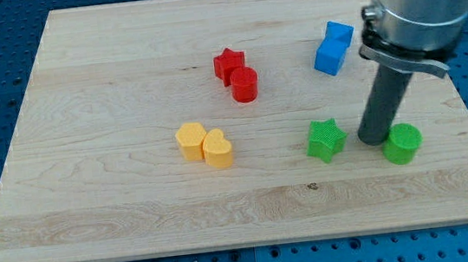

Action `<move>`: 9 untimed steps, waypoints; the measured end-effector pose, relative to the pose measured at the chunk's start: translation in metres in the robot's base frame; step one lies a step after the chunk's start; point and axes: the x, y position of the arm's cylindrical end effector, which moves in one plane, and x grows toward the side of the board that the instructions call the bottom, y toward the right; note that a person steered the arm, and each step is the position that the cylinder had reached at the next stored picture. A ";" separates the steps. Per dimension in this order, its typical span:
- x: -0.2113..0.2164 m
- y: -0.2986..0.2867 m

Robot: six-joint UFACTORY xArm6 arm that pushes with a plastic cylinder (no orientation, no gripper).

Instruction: Push the green star diagonal to the yellow heart

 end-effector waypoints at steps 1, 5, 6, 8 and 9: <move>0.049 -0.005; -0.036 -0.102; -0.038 -0.103; -0.038 -0.114; -0.038 -0.086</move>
